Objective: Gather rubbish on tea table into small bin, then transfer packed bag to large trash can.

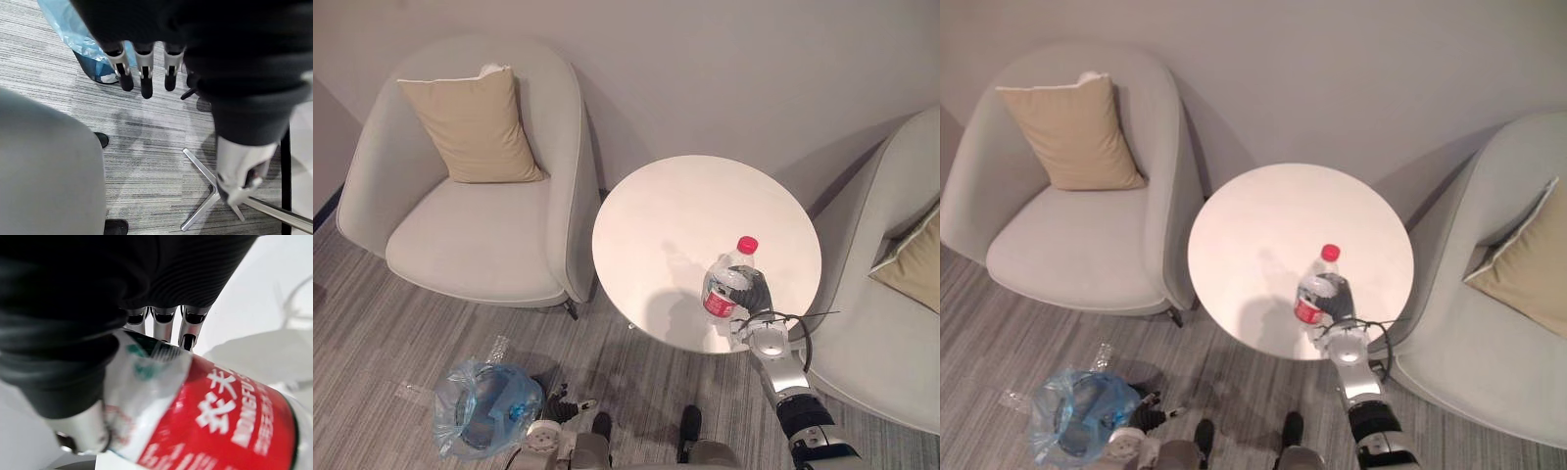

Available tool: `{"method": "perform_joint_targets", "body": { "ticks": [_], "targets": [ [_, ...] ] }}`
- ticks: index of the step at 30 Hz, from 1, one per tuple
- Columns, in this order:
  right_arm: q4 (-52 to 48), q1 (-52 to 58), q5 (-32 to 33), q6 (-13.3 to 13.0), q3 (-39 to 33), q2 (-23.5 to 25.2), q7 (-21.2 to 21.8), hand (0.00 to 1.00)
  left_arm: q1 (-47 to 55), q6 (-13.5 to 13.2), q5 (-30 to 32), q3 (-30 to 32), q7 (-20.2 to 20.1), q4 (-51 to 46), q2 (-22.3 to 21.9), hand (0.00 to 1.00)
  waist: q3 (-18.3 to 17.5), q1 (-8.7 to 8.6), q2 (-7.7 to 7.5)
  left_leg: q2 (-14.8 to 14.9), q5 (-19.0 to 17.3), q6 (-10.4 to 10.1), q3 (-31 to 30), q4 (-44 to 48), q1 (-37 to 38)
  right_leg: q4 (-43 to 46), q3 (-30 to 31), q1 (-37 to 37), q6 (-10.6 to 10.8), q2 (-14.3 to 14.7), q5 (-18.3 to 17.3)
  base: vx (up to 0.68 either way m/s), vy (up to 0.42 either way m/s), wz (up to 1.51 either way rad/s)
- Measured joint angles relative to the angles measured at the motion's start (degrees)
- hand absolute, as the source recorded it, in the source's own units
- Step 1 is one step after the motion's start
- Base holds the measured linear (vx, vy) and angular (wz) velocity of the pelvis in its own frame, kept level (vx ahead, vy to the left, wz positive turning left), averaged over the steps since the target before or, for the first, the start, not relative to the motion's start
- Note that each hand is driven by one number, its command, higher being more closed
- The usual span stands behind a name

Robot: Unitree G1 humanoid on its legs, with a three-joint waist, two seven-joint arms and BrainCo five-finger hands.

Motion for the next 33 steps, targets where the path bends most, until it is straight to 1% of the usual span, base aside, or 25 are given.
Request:
{"method": "perform_joint_targets", "body": {
  "ticks": [1, 4, 6, 10, 14, 16, 19, 21, 26, 28, 31, 33],
  "targets": [
    [-0.6, 0.3, 0.0, 0.0, 0.0, 0.0, 0.1, 1.0, 0.0, 0.0, 0.0, 0.0, 0.0, 0.0, 0.0, 0.0, 0.0, -0.03, 0.0, 0.0, 0.0, 0.0, 0.1, 0.0, 0.0, 0.0, 0.1, 0.0, 0.0, 0.0, 0.0, -0.01, 0.009, -0.05],
    [-6.5, 3.8, 0.0, 0.0, 0.0, 0.1, 0.9, 1.0, 0.0, 0.1, 0.0, 0.0, 0.0, -0.1, 0.0, 0.0, 0.0, -0.09, -0.02, 0.0, 0.0, 0.0, 0.6, -0.1, 0.6, 0.0, 0.7, 0.2, 0.0, 0.0, 0.0, -0.01, 0.009, -0.09],
    [-11.8, 7.3, 0.0, -0.2, -0.1, 0.2, 1.9, 1.0, 0.2, 0.1, 0.2, 0.0, 0.0, 0.0, 0.0, 0.0, -0.1, -0.34, -0.05, 0.0, 0.0, 0.0, 0.9, -0.4, 1.5, 0.0, 1.1, 0.7, 0.0, 0.0, 0.0, -0.01, 0.013, -0.11],
    [-17.9, 12.4, -0.2, -0.6, -0.1, 1.0, 3.7, 1.0, 0.3, 0.2, 0.8, 0.0, -0.1, 0.0, 0.0, 0.0, -0.6, -0.91, -0.31, 0.1, 0.0, 0.0, 1.3, -0.6, 2.3, 0.0, 1.5, 1.2, 0.0, 0.0, 0.0, -0.02, 0.009, -0.07],
    [-23.9, 17.1, -0.8, -1.1, -0.1, 2.4, 5.4, 1.0, 0.6, 0.2, 1.6, 0.0, -0.9, 0.3, 0.1, 0.0, -1.7, -1.3, -1.0, 0.2, 0.0, 0.0, 1.9, -0.8, 3.2, -0.3, 2.0, 1.9, 0.1, 0.1, 0.1, -0.01, 0.004, -0.06],
    [-27.2, 19.8, -2.4, -1.5, -0.1, 2.8, 6.1, 1.0, 0.7, 0.2, 1.8, 0.0, -1.2, 0.9, 0.3, 0.0, -2.6, -1.52, -1.72, 0.2, 0.0, 0.0, 1.8, -1.0, 4.2, -1.1, 2.0, 3.2, 0.3, 0.1, 0.3, 0.0, 0.0, 0.0],
    [-29.5, 22.0, -2.9, -1.9, -0.5, 4.1, 6.8, 1.0, 1.3, 0.2, 1.8, 0.0, -1.3, 1.2, 0.4, 0.0, -4.1, -1.71, -2.13, 0.2, 0.0, 0.0, 1.9, -1.6, 5.1, -1.3, 2.1, 3.9, 0.3, 0.1, 0.3, 0.0, 0.0, 0.0],
    [-29.7, 22.7, -3.5, -2.0, -0.5, 4.5, 7.0, 1.0, 1.5, 0.3, 1.8, 0.0, -1.2, 1.3, 0.4, 0.0, -4.2, -1.82, -2.22, 0.1, 0.0, 0.0, 1.9, -1.7, 5.7, -1.6, 1.9, 4.9, 0.3, 0.1, 0.4, -0.02, 0.003, 0.02],
    [-33.0, 25.6, -7.3, -2.1, -0.1, 4.8, 7.2, 1.0, 1.7, 0.4, 1.8, 0.1, -1.3, 2.3, 0.4, 0.0, -5.1, -1.89, -1.94, 0.0, 0.0, 0.0, 0.5, -1.8, 7.1, -2.3, 0.5, 7.4, 0.5, 0.0, 0.4, -0.02, -0.001, 0.14],
    [-34.0, 25.8, -9.1, -2.5, 0.1, 4.8, 7.1, 1.0, 1.8, 0.4, 1.8, 0.1, -1.3, 2.3, 0.4, 0.0, -5.1, -1.97, -1.79, 0.0, 0.1, 0.0, -0.1, -1.7, 7.6, -2.5, -0.2, 8.4, 0.5, 0.0, 0.3, -0.03, -0.011, 0.2],
    [-34.0, 26.4, -9.5, -2.9, 0.6, 4.8, 6.6, 1.0, 2.1, 0.3, 1.7, 0.0, -1.2, 2.3, 0.4, 0.0, -5.2, -2.2, -1.67, -0.2, 0.5, -0.1, -2.5, -1.7, 7.5, -2.3, -2.5, 9.5, 0.7, -0.2, -0.5, -0.04, -0.027, 0.42],
    [-34.1, 26.3, -10.9, -3.1, 1.7, 4.6, 5.5, 1.0, 2.0, 0.1, 1.6, -0.1, -1.2, 2.3, 0.3, 0.0, -5.0, -2.25, -1.09, -0.6, 1.5, -0.5, -6.1, -1.3, 4.3, -1.9, -5.7, 8.4, 0.9, -0.4, -1.5, -0.07, -0.052, 0.7]
  ]
}}
